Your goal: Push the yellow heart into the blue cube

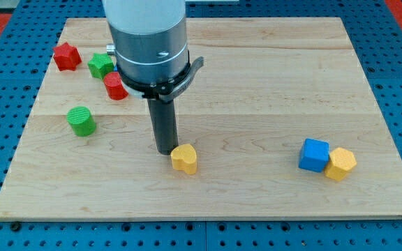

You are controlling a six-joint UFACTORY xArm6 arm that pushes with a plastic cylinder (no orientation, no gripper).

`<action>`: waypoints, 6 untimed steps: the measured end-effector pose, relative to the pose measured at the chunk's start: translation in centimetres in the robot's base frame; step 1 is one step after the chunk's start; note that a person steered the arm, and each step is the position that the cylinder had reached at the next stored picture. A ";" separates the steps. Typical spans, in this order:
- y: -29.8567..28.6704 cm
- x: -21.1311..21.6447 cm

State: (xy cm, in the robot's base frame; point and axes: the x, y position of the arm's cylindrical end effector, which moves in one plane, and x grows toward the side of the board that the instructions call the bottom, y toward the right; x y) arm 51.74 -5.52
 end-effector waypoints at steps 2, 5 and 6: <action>8.9 4.0; 17.0 10.0; 3.5 8.3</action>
